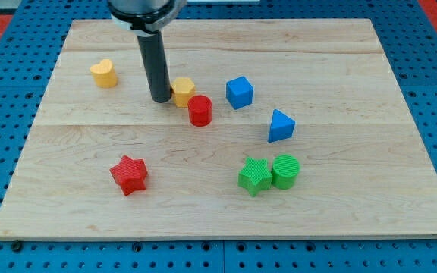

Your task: Push the yellow heart diagonal to the bottom left side of the yellow hexagon

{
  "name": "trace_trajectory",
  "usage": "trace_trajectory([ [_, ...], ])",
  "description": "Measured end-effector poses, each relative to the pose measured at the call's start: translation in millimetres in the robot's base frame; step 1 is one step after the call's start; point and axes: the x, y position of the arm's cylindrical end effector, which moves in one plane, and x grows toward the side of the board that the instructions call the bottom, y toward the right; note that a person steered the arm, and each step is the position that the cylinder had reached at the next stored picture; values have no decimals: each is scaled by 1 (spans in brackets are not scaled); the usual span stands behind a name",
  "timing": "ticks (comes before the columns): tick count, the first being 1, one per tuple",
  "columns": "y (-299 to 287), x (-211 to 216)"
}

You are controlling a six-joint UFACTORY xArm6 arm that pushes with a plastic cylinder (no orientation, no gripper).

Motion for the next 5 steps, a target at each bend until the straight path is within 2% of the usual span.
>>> trace_trajectory([
  [1,-32,-38],
  [2,-15,-63],
  [3,-34,-118],
  [4,-95,-83],
  [5,-64,-8],
])
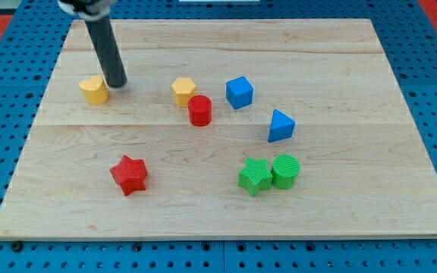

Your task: Push the yellow heart diagonal to the bottom left side of the yellow hexagon

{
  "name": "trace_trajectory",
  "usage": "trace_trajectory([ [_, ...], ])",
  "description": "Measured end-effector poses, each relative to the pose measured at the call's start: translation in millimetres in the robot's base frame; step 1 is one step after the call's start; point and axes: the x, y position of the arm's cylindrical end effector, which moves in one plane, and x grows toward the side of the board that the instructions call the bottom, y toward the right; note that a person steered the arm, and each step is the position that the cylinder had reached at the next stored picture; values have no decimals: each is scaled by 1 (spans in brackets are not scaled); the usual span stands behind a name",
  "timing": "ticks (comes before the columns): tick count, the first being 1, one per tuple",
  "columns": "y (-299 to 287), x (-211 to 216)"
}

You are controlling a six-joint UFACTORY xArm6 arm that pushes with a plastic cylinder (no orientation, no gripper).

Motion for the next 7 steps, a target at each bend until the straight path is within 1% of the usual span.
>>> trace_trajectory([
  [1,-24,24],
  [2,-65,-37],
  [3,-40,-74],
  [4,-53,-110],
  [5,-109,-95],
  [6,-74,-39],
  [7,-55,-23],
])
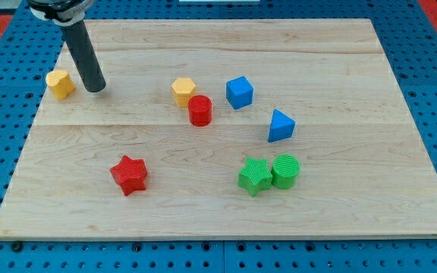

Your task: Push the yellow heart diagonal to the bottom left side of the yellow hexagon

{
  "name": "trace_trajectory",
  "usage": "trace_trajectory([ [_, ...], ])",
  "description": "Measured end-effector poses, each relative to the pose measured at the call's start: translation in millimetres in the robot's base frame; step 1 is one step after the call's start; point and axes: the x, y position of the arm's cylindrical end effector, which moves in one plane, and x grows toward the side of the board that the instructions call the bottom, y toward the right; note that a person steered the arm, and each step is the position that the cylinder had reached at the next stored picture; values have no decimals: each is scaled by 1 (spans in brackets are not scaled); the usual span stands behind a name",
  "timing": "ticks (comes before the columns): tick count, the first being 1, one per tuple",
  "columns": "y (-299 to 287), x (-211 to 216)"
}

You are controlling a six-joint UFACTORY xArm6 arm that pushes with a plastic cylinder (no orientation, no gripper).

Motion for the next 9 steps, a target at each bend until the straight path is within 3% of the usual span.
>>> trace_trajectory([
  [1,13,-77],
  [2,-64,-47],
  [3,-84,-4],
  [4,-44,25],
  [5,50,37],
  [6,11,34],
  [8,76,-15],
  [9,110,28],
])
